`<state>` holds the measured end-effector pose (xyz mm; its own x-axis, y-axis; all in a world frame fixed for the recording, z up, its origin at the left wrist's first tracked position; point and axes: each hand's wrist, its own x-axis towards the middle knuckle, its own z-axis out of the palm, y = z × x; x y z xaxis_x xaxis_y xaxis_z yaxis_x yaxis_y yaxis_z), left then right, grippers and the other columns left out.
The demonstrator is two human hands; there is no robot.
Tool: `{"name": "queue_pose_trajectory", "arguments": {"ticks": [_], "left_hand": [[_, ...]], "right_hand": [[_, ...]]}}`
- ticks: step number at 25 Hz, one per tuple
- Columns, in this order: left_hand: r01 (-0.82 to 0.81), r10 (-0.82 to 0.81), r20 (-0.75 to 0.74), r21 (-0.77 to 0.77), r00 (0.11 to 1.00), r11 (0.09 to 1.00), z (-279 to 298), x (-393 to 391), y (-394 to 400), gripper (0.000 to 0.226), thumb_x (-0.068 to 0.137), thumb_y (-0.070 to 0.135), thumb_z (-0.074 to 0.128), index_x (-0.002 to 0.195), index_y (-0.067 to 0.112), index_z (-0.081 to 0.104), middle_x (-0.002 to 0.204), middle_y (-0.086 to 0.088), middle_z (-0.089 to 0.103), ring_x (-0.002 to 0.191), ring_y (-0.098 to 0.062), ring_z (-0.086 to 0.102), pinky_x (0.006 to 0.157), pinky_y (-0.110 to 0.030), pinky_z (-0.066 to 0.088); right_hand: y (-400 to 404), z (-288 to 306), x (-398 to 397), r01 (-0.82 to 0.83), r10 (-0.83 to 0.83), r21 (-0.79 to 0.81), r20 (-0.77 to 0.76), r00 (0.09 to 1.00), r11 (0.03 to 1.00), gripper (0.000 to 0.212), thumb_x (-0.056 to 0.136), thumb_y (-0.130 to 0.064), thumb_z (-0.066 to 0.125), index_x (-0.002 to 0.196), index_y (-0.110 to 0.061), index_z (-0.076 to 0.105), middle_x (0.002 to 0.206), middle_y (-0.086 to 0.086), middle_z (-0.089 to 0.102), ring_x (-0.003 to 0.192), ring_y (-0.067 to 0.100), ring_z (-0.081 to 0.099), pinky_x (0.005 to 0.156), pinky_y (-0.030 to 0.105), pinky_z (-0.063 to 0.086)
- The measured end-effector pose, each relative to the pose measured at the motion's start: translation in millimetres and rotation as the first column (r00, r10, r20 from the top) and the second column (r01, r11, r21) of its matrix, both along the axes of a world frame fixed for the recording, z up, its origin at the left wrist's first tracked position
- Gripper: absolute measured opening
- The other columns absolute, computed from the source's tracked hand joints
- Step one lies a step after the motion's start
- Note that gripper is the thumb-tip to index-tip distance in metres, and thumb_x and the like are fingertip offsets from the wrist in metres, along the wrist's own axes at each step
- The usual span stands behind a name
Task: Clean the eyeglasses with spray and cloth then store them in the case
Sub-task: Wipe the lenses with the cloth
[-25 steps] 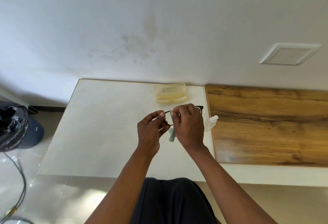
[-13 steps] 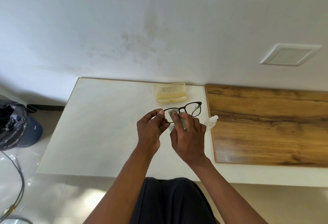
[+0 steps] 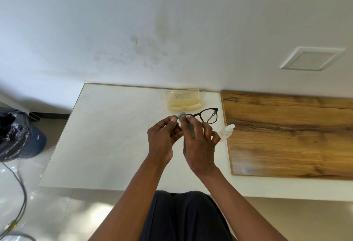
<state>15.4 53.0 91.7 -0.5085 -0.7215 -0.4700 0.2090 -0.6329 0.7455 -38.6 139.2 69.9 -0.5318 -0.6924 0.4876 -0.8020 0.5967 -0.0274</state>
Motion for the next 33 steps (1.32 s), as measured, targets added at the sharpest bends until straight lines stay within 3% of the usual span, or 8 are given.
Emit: {"name": "queue_pose_trajectory", "arguments": {"ticks": [3, 8, 12, 15, 21, 27, 33], "left_hand": [[-0.014, 0.014, -0.009, -0.002, 1.0, 1.0, 0, 1, -1, 0.012, 0.087, 0.004, 0.059, 0.084, 0.005, 0.07, 0.069, -0.005, 0.072, 0.066, -0.02, 0.069, 0.059, -0.029, 0.058], [-0.024, 0.024, 0.003, -0.005, 1.0, 1.0, 0, 2, -5, 0.009, 0.086, 0.004, 0.061, 0.082, 0.004, 0.069, 0.062, -0.006, 0.065, 0.063, -0.021, 0.066, 0.064, -0.032, 0.059], [0.009, -0.008, 0.03, -0.039, 1.0, 0.999, 1, 2, -5, 0.01, 0.088, 0.007, 0.06, 0.083, 0.006, 0.068, 0.066, -0.009, 0.058, 0.062, -0.019, 0.057, 0.063, -0.028, 0.058], [0.028, -0.027, 0.033, -0.053, 0.999, 0.998, 2, 1, -2, 0.01, 0.089, 0.007, 0.058, 0.084, 0.005, 0.068, 0.067, -0.01, 0.057, 0.063, -0.019, 0.056, 0.063, -0.028, 0.058], [0.036, -0.035, 0.018, -0.055, 0.999, 0.998, 1, 1, -1, 0.011, 0.087, 0.005, 0.059, 0.084, 0.004, 0.07, 0.071, -0.012, 0.065, 0.073, -0.029, 0.06, 0.076, -0.041, 0.056], [0.014, -0.012, 0.025, -0.054, 1.0, 0.998, 2, 2, -9, 0.008, 0.086, 0.005, 0.06, 0.084, 0.005, 0.068, 0.069, -0.01, 0.062, 0.07, -0.026, 0.059, 0.065, -0.033, 0.059], [0.035, -0.032, 0.043, -0.072, 0.999, 0.997, 3, 3, -9, 0.01, 0.088, 0.007, 0.059, 0.084, 0.006, 0.068, 0.065, -0.01, 0.059, 0.062, -0.02, 0.057, 0.061, -0.027, 0.058]], "right_hand": [[4, -2, 3, -0.051, 0.051, 0.011, -0.046, 0.998, 0.999, 0.068, 0.06, -0.012, 0.08, 0.123, -0.025, 0.058, 0.108, -0.002, 0.067, 0.1, 0.02, 0.04, 0.072, 0.039, 0.042], [16, -6, -1, -0.051, 0.051, 0.005, -0.081, 0.995, 0.999, 0.067, 0.055, -0.017, 0.081, 0.118, -0.026, 0.062, 0.1, -0.003, 0.068, 0.097, 0.019, 0.042, 0.075, 0.039, 0.023], [16, -1, -9, 0.053, -0.053, -0.017, -0.043, 0.998, 0.998, 0.067, 0.054, -0.013, 0.081, 0.117, -0.025, 0.063, 0.096, 0.0, 0.067, 0.095, 0.02, 0.04, 0.074, 0.037, 0.022], [7, 7, -12, 0.105, -0.106, -0.042, -0.017, 0.994, 0.994, 0.066, 0.052, -0.005, 0.079, 0.114, -0.022, 0.064, 0.094, 0.003, 0.065, 0.092, 0.021, 0.038, 0.074, 0.039, 0.033], [-3, 9, 0, 0.016, -0.017, -0.025, -0.022, 1.0, 1.0, 0.067, 0.057, -0.007, 0.078, 0.119, -0.024, 0.061, 0.094, 0.003, 0.065, 0.092, 0.021, 0.038, 0.069, 0.04, 0.042], [10, 0, 2, -0.016, 0.019, 0.043, -0.08, 0.997, 0.999, 0.073, 0.054, -0.007, 0.078, 0.121, -0.027, 0.059, 0.094, 0.002, 0.066, 0.091, 0.02, 0.038, 0.073, 0.039, 0.023], [13, 5, -12, 0.087, -0.087, 0.017, -0.046, 0.995, 0.996, 0.074, 0.051, -0.004, 0.078, 0.12, -0.025, 0.061, 0.093, 0.002, 0.064, 0.09, 0.02, 0.038, 0.073, 0.038, 0.022]]}}
